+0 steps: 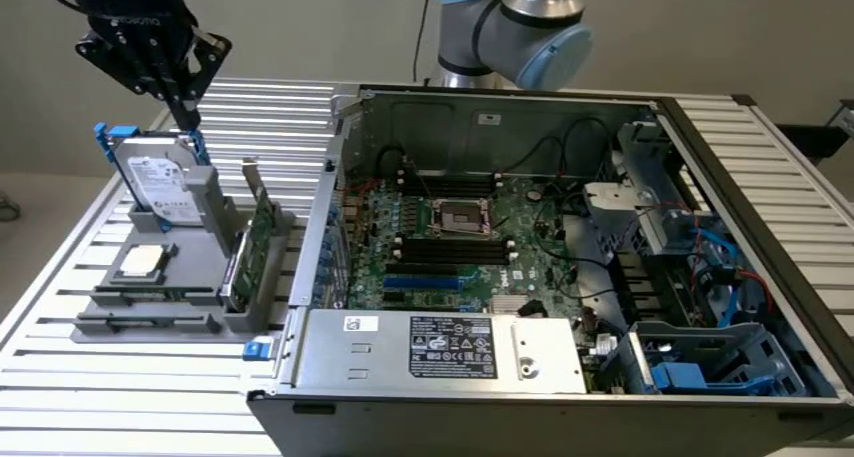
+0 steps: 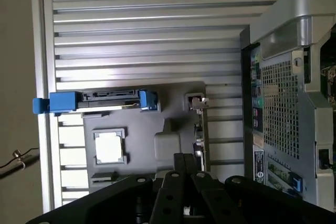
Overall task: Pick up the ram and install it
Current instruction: 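Reach for the ram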
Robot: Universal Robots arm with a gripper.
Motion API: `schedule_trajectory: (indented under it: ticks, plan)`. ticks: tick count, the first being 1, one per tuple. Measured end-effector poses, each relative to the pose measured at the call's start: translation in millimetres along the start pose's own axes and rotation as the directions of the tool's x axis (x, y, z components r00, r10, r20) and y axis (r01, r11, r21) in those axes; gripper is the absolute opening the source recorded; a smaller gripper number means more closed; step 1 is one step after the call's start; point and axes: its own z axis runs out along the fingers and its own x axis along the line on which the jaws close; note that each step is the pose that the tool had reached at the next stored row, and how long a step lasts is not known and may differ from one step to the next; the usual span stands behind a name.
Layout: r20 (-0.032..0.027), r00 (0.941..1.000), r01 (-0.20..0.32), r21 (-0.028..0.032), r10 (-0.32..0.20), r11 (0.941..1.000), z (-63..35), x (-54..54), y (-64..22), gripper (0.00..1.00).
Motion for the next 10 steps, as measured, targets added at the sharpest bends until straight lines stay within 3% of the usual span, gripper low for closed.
schedule_trajectory:
  ticks: [5, 10]
  plan:
    - [-0.0024, 0.9989, 0.046, 0.0013, -0.046, 0.9989, 0.1, 2.1, -0.6, 0.11]
    - [-0.0047, 0.9964, 0.085, 0.0070, -0.085, 0.9964, 0.0, 6.3, -0.8, 0.11]
